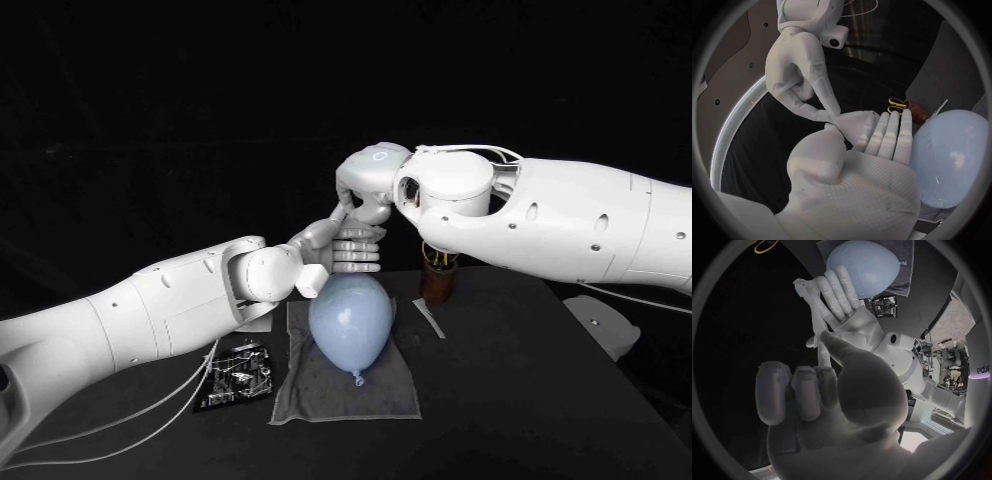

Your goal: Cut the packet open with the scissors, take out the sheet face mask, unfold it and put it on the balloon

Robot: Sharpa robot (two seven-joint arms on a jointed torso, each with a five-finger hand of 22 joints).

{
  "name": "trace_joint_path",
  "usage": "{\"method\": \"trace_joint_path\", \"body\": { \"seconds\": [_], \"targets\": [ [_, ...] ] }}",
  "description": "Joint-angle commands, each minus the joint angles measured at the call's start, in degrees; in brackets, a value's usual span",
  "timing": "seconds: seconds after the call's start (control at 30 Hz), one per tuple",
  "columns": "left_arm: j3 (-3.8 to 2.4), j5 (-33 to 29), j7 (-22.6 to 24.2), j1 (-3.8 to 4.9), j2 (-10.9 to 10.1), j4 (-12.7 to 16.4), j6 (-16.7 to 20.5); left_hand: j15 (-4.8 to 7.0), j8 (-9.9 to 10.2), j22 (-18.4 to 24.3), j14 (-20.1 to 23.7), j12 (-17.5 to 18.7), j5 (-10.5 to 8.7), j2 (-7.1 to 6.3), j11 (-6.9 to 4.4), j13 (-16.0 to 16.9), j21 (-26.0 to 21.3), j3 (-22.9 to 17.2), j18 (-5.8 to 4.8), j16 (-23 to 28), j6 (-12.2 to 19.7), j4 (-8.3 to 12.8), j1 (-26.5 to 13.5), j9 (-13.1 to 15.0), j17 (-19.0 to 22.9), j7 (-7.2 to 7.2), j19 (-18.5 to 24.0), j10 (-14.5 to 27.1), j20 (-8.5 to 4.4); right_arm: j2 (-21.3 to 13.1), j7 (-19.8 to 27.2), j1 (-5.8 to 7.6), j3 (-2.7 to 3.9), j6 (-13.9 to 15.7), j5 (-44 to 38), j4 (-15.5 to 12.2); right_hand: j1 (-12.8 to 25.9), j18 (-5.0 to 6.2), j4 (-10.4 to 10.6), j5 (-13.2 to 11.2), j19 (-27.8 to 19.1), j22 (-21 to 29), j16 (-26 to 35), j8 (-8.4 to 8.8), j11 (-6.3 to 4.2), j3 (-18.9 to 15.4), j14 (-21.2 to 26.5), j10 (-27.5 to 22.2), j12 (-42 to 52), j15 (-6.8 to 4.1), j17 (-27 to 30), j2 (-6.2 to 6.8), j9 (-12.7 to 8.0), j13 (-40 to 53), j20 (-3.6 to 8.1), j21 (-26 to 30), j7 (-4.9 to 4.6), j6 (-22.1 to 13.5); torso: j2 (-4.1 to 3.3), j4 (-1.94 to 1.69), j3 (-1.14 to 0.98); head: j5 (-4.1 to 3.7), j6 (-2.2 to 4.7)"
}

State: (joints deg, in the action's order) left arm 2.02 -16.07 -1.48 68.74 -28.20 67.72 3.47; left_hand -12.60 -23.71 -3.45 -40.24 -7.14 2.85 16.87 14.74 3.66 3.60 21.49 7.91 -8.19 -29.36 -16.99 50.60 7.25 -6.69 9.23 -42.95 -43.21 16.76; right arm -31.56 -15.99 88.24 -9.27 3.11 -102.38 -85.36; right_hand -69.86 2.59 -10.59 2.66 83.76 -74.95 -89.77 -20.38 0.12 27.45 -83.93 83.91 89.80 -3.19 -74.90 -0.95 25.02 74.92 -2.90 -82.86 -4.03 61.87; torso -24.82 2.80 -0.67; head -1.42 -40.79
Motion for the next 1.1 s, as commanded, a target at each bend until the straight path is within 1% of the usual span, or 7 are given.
{"method": "trace_joint_path", "body": {
  "seconds": [0.03,0.5,0.63,0.7,0.8,0.93,1.1],
  "targets": [
    [-0.09,-3.04,3.03,-0.09,0.38,-0.89,-1.15,-0.16,0.28,0.06,0.47,0.29,-0.15,0.1,-0.1,0.03,-0.22,-0.1,-0.74,0.32,0.1,-0.02,-1.02,-0.08,0.07,7.88,0.38,0.48,-0.03,-0.49,-0.88,0.08,0.05,0.61,-1.63,-1.55,-0.27,-0.44,0.03,0.14,1.78,-7.55,-0.23,-0.05,-0.33,0.4,-6.07,6.09,0.2,-0.1,-15.1,-0.25,0.08,15.08,-0.03,-0.14,0.02,0.28,0.04,0.03,0.02,-0.01,0.18],
    [-0.1,-4.69,4.24,-0.24,-0.1,-2.91,-0.82,-0.08,0.01,-0.08,-0.77,0.25,-0.14,0.16,-0.16,0.09,0.04,-0.38,-0.57,0.17,-0.63,-0.01,-2.89,-0.01,-0.09,7.88,-0.63,0.1,-0.07,-3.2,-2.89,0.09,0.04,-1.14,-1.55,-6.22,-0.24,-0.45,0.02,0.13,1.79,-7.58,-0.23,-0.08,-0.34,0.55,-6.07,6.09,0.2,-0.11,-15.1,-0.16,0.1,15.08,-0.03,-0.16,0.03,0.28,0.0,0.04,0.03,-0.2,0.29],
    [-0.1,-4.73,3.72,-0.24,-0.28,-2.78,-1.67,-0.05,-0.09,-0.11,-1.11,0.22,-0.14,0.16,-0.18,0.1,0.1,-0.52,-0.51,0.1,-0.83,0.01,-3.02,0.01,-0.14,7.88,-0.96,-0.01,-0.08,-2.7,-2.71,-0.01,-0.1,1.88,0.0,-5.16,1.03,-0.27,1.1,0.12,1.43,-7.0,-0.23,0.34,-0.22,0.88,-6.07,6.09,0.2,-0.08,-15.1,0.18,-0.01,15.08,-0.03,0.43,-0.15,-0.76,0.01,-0.01,0.01,-0.17,0.32],
    [-0.1,-4.7,3.4,-0.25,-0.38,-2.53,-2.12,-0.03,-0.14,-0.14,-1.22,0.2,-0.13,0.16,-0.19,0.1,0.15,-0.67,-0.46,0.08,-0.96,0.05,-2.99,0.03,-0.15,7.88,-1.26,-0.09,-0.08,-2.22,-2.22,-0.21,-0.24,4.23,1.3,-4.24,3.26,0.03,2.73,-0.03,0.72,-5.89,-0.23,1.71,0.39,-0.13,-6.07,5.81,-0.51,0.23,-15.1,1.25,-0.57,14.61,-0.16,1.54,-0.81,-2.95,0.01,-0.02,-0.01,-0.1,0.39],
    [-0.1,-4.6,3.23,-0.25,-0.54,-2.11,-2.34,0.01,-0.18,-0.17,-1.42,0.2,-0.13,0.19,-0.2,0.09,0.24,-1.36,-0.3,0.07,-1.21,0.06,-2.76,0.03,-0.16,7.88,-1.7,-0.24,-0.08,-1.62,-1.34,-0.68,-0.42,7.15,3.01,-3.11,9.32,0.57,6.61,0.05,-0.79,-3.65,-0.23,5.72,2.38,-4.76,-6.07,4.05,-4.51,1.74,-15.1,6.47,-2.3,12.04,-1.0,3.85,-3.28,-8.66,-0.04,-0.15,-0.03,-0.12,0.38],
    [-0.1,-4.52,3.35,-0.25,-0.71,-1.86,-2.05,0.01,-0.14,-0.15,-1.39,0.24,-0.13,0.16,-0.21,0.07,0.22,-1.85,-0.23,0.13,-1.31,0.09,-2.45,0.01,-0.14,7.87,-1.73,-0.28,-0.06,-1.07,-0.39,-1.38,-0.63,9.44,4.48,-2.15,9.31,0.87,9.23,0.13,-1.41,-2.84,-0.23,7.98,2.96,-7.41,-6.07,3.61,-5.28,2.39,-15.1,8.63,-3.17,11.58,-1.96,4.87,-3.86,-11.05,-0.05,-0.06,0.0,0.03,0.23],
    [-0.1,-4.49,3.6,-0.25,-0.87,-1.77,-1.87,0.02,-0.11,-0.14,-1.47,0.28,-0.13,0.15,-0.21,0.06,0.19,-2.37,-0.19,0.19,-1.42,0.09,-2.09,-0.01,-0.13,7.87,-1.76,-0.33,-0.05,-0.92,0.21,-2.01,-0.85,10.56,5.73,-1.71,7.84,1.05,12.73,0.1,-1.7,-2.45,-0.23,9.48,3.45,-10.59,-6.07,3.34,-5.71,2.85,-15.1,9.64,-3.78,11.32,-2.6,5.5,-4.32,-12.02,-0.03,-0.06,0.02,0.05,0.1]
  ]
}}
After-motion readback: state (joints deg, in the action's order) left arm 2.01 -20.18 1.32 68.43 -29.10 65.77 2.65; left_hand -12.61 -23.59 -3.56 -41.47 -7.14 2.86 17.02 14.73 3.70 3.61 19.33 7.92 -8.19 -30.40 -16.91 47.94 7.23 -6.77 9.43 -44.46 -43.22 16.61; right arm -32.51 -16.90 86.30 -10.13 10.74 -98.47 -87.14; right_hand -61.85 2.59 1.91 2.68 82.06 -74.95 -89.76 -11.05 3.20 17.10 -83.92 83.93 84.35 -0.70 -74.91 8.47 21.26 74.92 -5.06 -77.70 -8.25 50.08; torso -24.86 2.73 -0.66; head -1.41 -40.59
